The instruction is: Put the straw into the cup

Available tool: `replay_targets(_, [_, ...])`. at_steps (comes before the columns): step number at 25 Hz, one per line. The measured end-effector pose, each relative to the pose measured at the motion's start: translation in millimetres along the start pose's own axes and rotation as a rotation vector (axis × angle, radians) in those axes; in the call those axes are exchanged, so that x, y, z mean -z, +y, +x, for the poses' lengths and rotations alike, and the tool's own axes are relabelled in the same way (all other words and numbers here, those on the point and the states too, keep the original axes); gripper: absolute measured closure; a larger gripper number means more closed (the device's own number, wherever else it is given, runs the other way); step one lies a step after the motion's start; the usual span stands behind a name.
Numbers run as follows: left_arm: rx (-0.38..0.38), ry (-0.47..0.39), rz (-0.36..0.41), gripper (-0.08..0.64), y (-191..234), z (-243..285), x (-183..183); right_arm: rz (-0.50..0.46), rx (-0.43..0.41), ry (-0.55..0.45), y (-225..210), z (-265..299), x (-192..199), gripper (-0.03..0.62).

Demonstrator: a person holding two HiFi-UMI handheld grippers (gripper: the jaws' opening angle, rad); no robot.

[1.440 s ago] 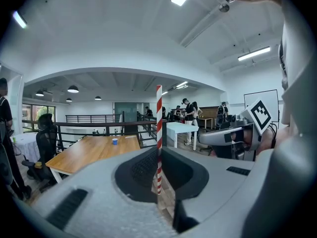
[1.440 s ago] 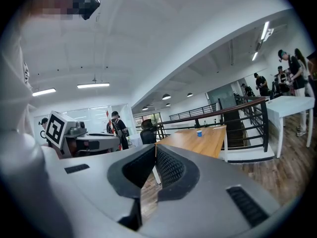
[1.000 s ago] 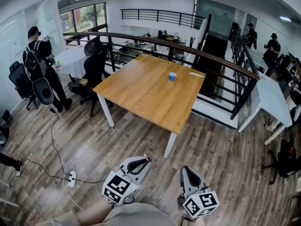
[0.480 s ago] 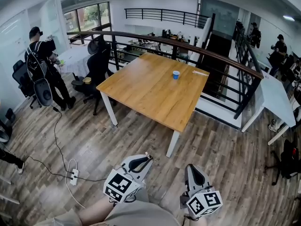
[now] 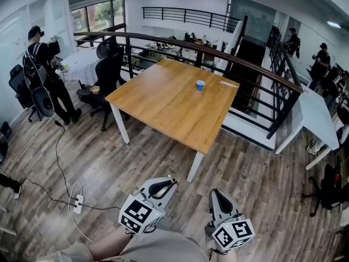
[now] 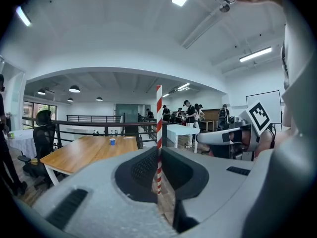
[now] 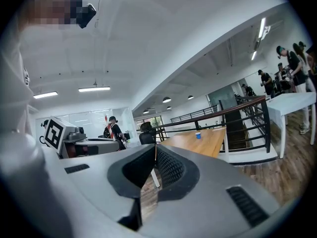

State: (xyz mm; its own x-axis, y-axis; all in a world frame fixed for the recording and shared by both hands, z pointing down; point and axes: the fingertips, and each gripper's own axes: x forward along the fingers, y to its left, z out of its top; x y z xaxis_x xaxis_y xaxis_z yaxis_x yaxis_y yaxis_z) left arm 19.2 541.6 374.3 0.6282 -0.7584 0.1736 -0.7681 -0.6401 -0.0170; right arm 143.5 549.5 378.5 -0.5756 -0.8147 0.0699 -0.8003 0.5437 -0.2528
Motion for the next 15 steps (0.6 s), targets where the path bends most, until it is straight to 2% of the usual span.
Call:
replay_targets(8, [0.025, -0.019, -0.020, 0.526, 44.7, 40.4, 15.2, -0.062, -0.011, 0.012, -20.7, 51.4, 9.4, 0.571])
replay_targets(12, [0.029, -0.028, -0.033, 0.526, 91.5, 78.2, 29.4, -0.132, 0.008, 0.041, -33.2, 97.8, 19.3, 0.571])
replay_targets(15, [0.025, -0.023, -0.049, 0.526, 134.6, 109.1, 34.6, -0.130, 0.003, 0.043, -45.7, 142.6, 19.7, 0.571])
